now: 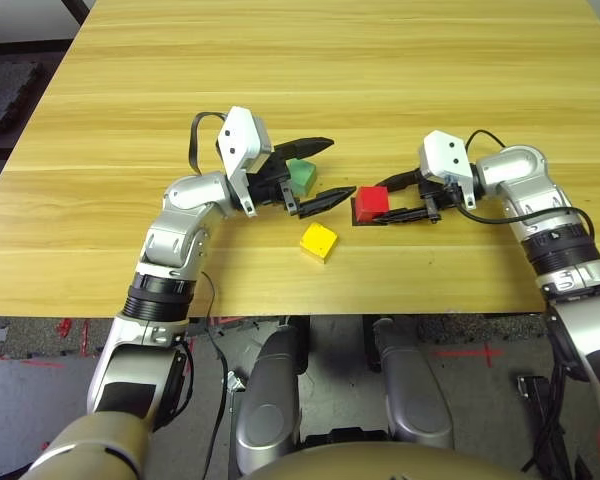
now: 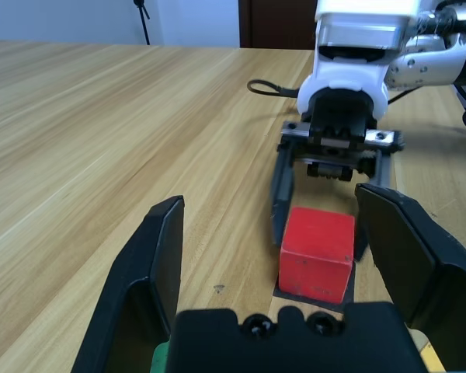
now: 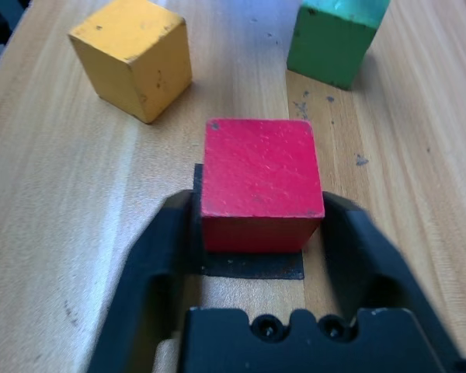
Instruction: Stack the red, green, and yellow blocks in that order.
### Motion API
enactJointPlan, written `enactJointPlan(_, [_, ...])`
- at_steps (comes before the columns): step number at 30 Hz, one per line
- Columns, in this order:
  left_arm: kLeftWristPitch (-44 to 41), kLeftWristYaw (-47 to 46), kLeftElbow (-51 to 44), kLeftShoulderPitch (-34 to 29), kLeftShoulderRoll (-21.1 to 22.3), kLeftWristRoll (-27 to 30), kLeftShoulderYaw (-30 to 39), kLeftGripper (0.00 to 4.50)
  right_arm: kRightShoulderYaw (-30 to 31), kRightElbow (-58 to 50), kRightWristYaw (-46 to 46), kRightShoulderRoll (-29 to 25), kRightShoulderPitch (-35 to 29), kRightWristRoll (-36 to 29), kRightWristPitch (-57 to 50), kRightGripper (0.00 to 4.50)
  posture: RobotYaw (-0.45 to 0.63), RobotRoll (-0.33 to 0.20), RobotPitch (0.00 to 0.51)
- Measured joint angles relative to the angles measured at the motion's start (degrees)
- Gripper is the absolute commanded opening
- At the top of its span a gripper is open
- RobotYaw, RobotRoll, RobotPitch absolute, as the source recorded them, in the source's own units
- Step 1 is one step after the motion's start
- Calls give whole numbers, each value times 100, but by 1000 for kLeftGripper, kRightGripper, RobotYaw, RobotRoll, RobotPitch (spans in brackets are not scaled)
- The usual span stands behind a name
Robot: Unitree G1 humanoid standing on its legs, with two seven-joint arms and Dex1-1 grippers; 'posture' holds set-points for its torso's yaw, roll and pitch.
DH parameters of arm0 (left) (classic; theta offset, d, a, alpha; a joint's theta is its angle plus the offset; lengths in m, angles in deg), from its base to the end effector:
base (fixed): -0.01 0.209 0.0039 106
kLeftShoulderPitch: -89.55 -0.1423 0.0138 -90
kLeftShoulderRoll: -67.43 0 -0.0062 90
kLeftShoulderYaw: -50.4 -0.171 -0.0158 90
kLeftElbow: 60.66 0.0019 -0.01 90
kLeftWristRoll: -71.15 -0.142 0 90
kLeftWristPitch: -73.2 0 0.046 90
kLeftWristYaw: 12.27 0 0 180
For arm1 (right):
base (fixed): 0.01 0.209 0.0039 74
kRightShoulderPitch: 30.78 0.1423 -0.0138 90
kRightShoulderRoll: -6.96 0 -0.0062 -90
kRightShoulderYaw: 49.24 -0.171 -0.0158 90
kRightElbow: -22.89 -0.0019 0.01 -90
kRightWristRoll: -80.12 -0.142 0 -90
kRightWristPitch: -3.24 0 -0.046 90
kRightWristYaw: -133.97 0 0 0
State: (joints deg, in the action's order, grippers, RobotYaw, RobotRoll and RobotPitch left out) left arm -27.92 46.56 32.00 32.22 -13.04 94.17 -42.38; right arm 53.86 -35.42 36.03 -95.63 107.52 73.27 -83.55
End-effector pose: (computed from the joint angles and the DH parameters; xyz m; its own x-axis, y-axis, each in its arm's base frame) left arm 0.2868 0.1820 0.1907 0.3616 -0.9299 0.0674 0.8841 0.3650 0.2917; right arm 0.3320 -0.1845 0.1917 0.1079 0.9012 -0.4198 -0.9436 -0.0402 -0.3287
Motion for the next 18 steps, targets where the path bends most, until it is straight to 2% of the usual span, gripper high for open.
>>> enactJointPlan(1, [0, 0, 0, -3, 0, 0, 0, 4500, 0, 0, -1, -1, 4, 0, 0, 4447, 336, 15, 300])
enactJointPlan(7, [0, 3, 3, -1, -2, -1, -1, 4500, -31, 9, 70, -67, 101, -39, -24, 4481, 321, 17, 295])
enactJointPlan(15, [4, 12, 105, 20, 0, -41, -9, 4500, -361, -996, 600, -777, 82, -606, -915, 4481, 301, 11, 293])
enactJointPlan(18, [17, 11, 143, 25, 8, -80, -4, 4500, -533, -1550, 633, -1081, -126, -872, -1392, 4481, 294, 11, 291])
